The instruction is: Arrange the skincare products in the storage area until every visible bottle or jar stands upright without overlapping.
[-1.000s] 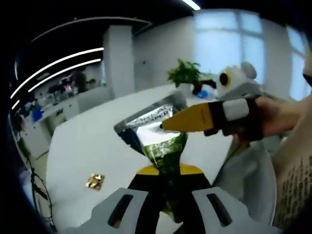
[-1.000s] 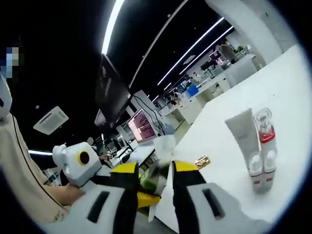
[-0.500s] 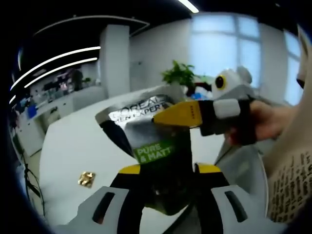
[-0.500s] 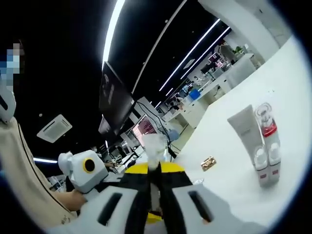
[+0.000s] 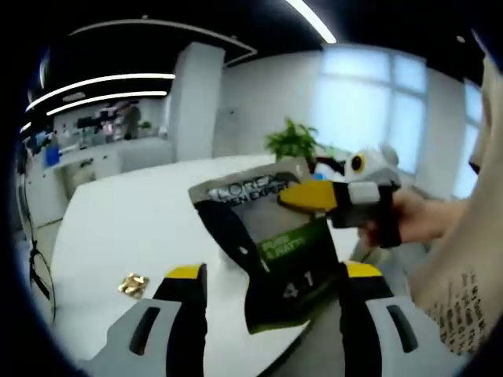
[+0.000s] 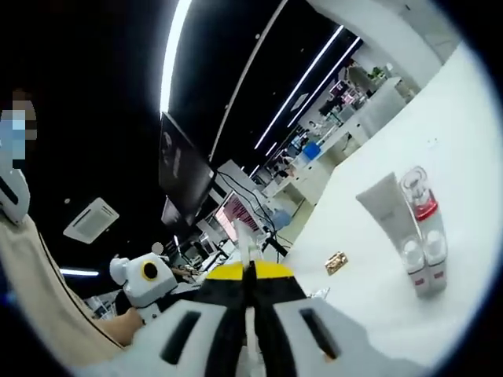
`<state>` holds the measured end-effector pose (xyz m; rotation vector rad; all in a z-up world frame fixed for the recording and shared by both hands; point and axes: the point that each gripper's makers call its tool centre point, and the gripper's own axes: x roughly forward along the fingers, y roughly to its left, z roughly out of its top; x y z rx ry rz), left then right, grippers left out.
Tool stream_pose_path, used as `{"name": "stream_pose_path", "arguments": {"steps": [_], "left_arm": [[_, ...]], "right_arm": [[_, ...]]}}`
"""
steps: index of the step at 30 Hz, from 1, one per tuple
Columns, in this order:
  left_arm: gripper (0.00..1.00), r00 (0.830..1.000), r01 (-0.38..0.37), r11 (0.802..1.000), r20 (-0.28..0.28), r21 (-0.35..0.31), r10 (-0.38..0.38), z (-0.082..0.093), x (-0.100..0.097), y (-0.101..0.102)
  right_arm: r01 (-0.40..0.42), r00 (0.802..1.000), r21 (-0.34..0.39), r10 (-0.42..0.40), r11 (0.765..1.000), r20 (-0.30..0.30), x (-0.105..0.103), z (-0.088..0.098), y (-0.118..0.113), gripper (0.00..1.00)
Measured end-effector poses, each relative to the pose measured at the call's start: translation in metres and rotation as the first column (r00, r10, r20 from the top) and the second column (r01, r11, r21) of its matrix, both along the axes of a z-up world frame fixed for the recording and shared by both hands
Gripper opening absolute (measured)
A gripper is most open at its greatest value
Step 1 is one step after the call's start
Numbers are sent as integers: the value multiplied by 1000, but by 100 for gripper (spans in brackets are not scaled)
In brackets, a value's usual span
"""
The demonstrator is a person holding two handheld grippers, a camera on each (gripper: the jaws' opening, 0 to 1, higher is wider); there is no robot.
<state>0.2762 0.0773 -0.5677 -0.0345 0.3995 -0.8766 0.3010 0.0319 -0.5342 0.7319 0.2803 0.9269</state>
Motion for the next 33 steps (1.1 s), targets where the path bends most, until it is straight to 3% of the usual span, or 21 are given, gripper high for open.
{"name": "stream_pose_path", "arguments": {"steps": [1,3,6,11,13,17,22,26,31,32,33], "left_arm": [[70,1000,-4,998,-24,-60,2,5,3,-1],[76,999,-1,995,-51,-104,-5,8,5,-1],[79,989,70,981,-115,-179,-91,11,-4,-10],[73,965,171,963,-165,-207,-206,12,-23,-25],[66,957,190,948,-166,-256,-237,19,-27,-31],[36,961,190,936,-140,-297,-240,29,-26,-33],[20,958,184,920,-146,-345,-246,36,-25,-34],[2,942,211,874,-147,-437,-301,52,-35,-40],[0,951,152,860,-165,-487,-262,59,-28,-36],[0,953,135,850,-169,-509,-252,62,-26,-34],[0,952,115,819,-173,-562,-252,70,-24,-32]], "right_arm": [[-20,1000,18,20,1000,2,-2,5,2,1],[-72,997,55,71,996,24,-9,19,8,1],[-130,990,111,122,985,71,-15,42,15,1],[-204,976,216,181,955,124,-21,73,19,1],[-197,977,225,172,954,122,-19,75,17,1],[-171,983,184,154,968,101,-13,66,12,1],[-131,989,176,118,976,85,-7,60,-1,1],[-117,991,178,103,977,85,-4,62,-3,1],[-81,995,178,68,981,77,2,61,-5,8],[-82,995,177,70,981,75,2,60,-5,11],[-81,995,178,71,981,66,1,57,-5,14]]}}
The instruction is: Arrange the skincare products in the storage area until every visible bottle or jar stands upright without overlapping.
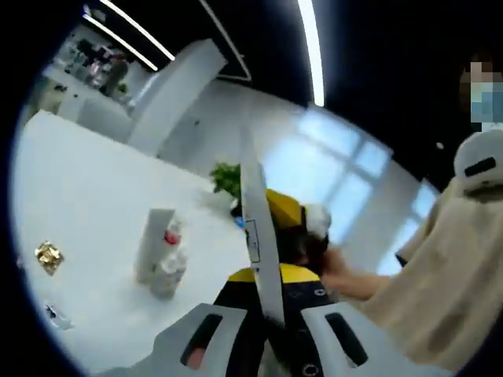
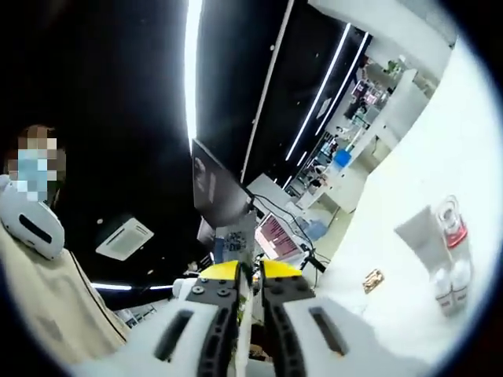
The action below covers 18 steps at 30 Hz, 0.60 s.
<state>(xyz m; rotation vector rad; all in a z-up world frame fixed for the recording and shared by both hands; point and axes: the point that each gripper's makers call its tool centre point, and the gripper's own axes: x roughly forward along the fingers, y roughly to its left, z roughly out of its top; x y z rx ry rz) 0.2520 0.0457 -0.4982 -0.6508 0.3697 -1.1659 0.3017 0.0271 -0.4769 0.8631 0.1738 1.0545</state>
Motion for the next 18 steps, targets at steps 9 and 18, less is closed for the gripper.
{"name": "stream_pose_path", "arguments": {"steps": [9,18], "left_arm": [[0,994,-96,986,-63,-136,88,24,22,21],[0,984,-126,977,-143,-169,103,21,37,15]], "right_arm": [[-49,998,52,51,997,-43,-22,-8,15,34],[-36,997,61,40,998,-68,-24,-15,24,3]]}}
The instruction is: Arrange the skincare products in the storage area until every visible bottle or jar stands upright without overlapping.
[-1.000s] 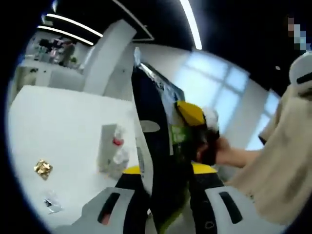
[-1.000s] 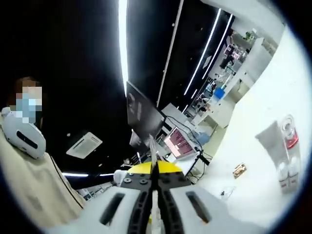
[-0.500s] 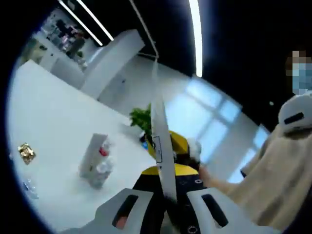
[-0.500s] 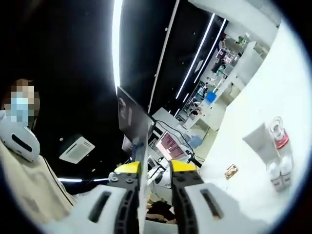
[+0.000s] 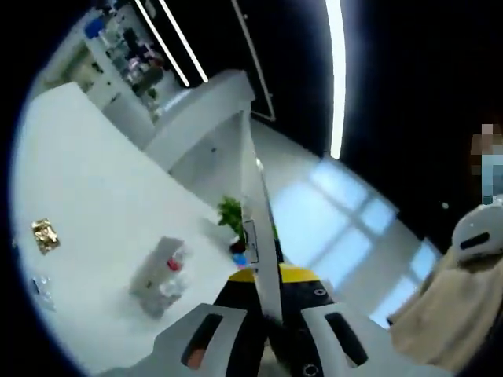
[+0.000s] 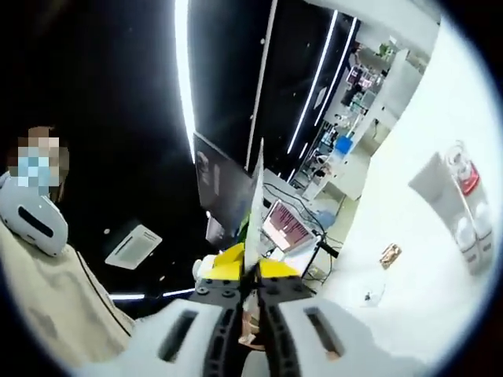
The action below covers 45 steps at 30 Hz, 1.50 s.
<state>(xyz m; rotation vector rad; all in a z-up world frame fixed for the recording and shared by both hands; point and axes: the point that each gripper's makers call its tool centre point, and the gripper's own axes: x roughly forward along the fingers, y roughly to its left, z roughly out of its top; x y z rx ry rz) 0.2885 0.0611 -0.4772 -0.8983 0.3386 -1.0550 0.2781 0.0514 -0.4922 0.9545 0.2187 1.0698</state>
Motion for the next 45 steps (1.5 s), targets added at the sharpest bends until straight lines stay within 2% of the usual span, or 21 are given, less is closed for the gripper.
{"name": "stream_pose_path", "arguments": {"steps": [4,11,16,19,23,28,30,32,35,40,45], "left_arm": [[0,999,-12,999,51,51,9,-6,2,-5],[6,999,-31,997,33,78,28,-19,7,2],[3,999,-30,997,-10,76,31,-31,7,5],[0,998,-38,999,-46,16,39,-29,9,9],[0,995,-67,997,-66,44,70,-39,15,14],[0,991,-78,996,-102,35,81,-47,19,17],[0,990,-83,996,-110,32,86,-50,21,18],[0,988,-93,995,-121,33,96,-54,24,19],[0,982,-107,994,-153,34,111,-63,29,21],[0,969,-122,992,-211,32,126,-81,35,22],[0,958,-122,991,-256,49,131,-100,41,20]], "right_arm": [[15,1000,22,-14,1000,-20,1,-5,-6,1],[87,993,76,-81,993,-81,12,-11,-26,1],[78,993,25,-75,997,-87,14,-21,-25,1],[82,992,8,-81,997,-94,18,-26,-22,1],[94,991,-41,-98,995,-95,26,-35,-18,2],[88,991,-83,-96,993,-89,30,-45,-15,7],[76,993,-61,-81,995,-84,30,-46,-14,14],[75,993,-72,-81,995,-84,30,-48,-14,26],[64,996,-177,-73,982,-49,28,-61,-12,36],[61,997,-250,-73,966,-38,29,-74,-12,49],[99,994,-325,-111,941,-16,34,-88,-19,66]]}}
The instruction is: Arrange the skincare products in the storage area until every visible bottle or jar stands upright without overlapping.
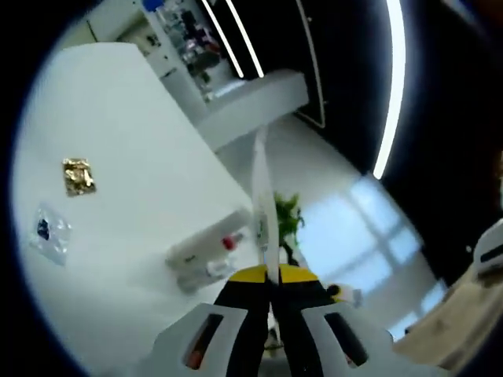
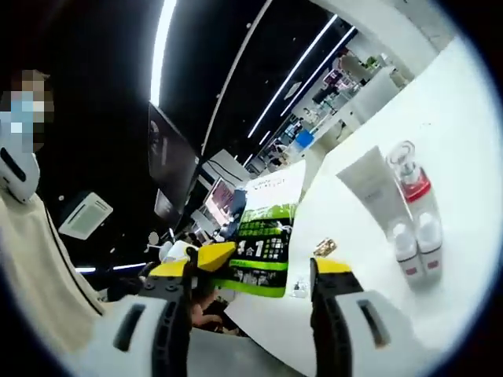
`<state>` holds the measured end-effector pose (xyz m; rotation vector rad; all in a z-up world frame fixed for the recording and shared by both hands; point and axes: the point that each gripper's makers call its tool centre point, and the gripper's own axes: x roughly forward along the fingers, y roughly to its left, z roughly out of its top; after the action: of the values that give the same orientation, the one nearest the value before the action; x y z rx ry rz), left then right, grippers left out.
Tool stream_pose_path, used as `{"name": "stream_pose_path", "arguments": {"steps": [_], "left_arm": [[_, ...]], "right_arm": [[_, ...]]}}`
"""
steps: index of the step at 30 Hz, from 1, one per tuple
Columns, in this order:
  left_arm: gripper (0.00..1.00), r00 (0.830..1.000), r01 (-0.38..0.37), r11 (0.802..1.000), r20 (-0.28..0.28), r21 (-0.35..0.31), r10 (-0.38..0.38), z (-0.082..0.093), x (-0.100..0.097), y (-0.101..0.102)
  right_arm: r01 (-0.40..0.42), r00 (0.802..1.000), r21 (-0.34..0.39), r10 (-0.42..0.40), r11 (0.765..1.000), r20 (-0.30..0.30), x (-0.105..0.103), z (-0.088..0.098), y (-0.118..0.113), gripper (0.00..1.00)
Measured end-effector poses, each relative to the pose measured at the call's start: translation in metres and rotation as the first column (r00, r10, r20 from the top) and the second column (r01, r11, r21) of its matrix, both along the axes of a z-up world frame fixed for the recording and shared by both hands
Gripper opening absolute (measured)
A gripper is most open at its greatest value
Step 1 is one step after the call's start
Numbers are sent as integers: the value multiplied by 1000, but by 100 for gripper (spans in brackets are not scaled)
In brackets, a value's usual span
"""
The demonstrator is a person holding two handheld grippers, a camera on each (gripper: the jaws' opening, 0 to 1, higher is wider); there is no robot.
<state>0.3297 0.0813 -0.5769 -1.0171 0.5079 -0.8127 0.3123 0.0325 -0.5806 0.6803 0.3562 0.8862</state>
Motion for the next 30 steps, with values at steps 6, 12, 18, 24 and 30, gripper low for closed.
{"name": "stream_pose_path", "arguments": {"steps": [6,12,18,24,30], "left_arm": [[0,998,-3,999,-68,45,6,-31,10,-5],[0,992,2,997,-124,75,8,-58,18,-10],[0,984,10,992,-178,125,12,-90,23,-15],[0,971,37,982,-237,186,8,-125,23,-17],[0,964,55,973,-267,222,7,-146,23,-19]], "right_arm": [[36,999,-104,-35,994,8,2,-18,-13,78],[74,997,-177,-74,981,7,0,-32,-31,82],[110,994,-228,-110,967,11,-2,-40,-46,86],[144,989,-266,-146,953,11,-3,-46,-62,88],[178,983,-280,-186,943,-2,-3,-51,-73,89]]}}
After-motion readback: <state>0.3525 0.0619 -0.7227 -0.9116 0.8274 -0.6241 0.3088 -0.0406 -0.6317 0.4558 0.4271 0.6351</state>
